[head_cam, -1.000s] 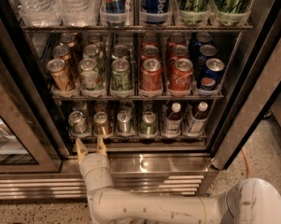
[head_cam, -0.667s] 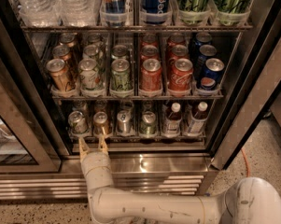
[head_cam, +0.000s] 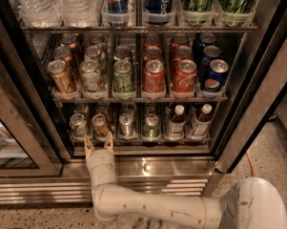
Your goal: Pick orange can from bottom shelf of fridge
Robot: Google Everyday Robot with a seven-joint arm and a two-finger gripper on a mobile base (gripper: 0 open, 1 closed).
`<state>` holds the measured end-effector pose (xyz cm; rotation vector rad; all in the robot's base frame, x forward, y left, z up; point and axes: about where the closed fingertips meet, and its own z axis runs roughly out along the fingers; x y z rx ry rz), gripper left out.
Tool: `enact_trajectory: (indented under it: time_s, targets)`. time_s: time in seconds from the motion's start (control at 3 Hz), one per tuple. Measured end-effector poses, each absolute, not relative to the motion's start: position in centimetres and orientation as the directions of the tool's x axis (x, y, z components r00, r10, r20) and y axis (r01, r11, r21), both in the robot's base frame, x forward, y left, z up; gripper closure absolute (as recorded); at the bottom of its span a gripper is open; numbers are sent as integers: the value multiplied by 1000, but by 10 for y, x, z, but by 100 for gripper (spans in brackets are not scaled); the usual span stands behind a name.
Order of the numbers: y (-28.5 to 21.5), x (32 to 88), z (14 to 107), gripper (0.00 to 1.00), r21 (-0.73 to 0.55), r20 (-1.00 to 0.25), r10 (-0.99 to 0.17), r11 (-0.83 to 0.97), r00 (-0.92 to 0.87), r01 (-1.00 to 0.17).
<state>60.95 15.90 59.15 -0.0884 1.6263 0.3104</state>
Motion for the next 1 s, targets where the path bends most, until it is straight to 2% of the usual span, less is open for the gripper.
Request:
enact_trajectory:
  time_s: [0.33,1.0]
  targets:
    - [165,636,585,35,106,-994,94,963,-61,-247]
    - [156,641,584,35,99,-995,88,964,-55,-248]
